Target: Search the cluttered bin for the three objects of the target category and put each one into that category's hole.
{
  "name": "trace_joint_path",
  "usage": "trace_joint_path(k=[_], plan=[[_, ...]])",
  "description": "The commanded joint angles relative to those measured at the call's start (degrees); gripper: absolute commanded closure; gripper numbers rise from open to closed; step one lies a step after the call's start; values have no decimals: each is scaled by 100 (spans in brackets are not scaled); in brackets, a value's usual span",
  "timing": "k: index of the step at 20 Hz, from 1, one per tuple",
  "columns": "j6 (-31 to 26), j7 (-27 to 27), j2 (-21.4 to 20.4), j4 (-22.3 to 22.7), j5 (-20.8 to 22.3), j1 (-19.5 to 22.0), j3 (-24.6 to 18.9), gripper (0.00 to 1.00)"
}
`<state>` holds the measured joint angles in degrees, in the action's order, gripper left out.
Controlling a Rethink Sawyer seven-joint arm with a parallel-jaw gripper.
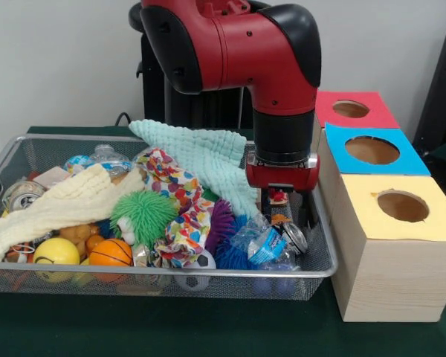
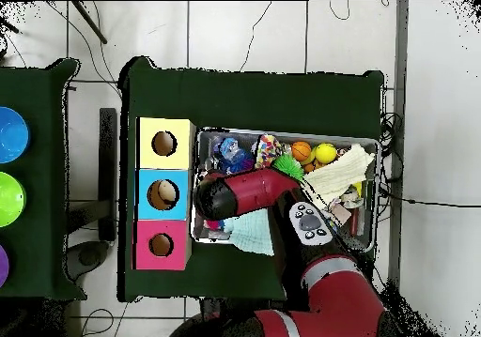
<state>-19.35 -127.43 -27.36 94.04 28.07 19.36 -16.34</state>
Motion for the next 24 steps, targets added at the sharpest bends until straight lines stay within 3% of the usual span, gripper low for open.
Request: trace_joint_path(k=[1,9,14,20,24], plan=[[68,77,-56,67,124,-103,-271,0],[-644,-81,-671,524,-265,-280,-227,0],[-745,100,-901,618,-226,-295,-290,0],[-1270,429,-1337,880,-514,-41,-587,0],[-1403,484,-1566,896,-495,-131,-520,0]])
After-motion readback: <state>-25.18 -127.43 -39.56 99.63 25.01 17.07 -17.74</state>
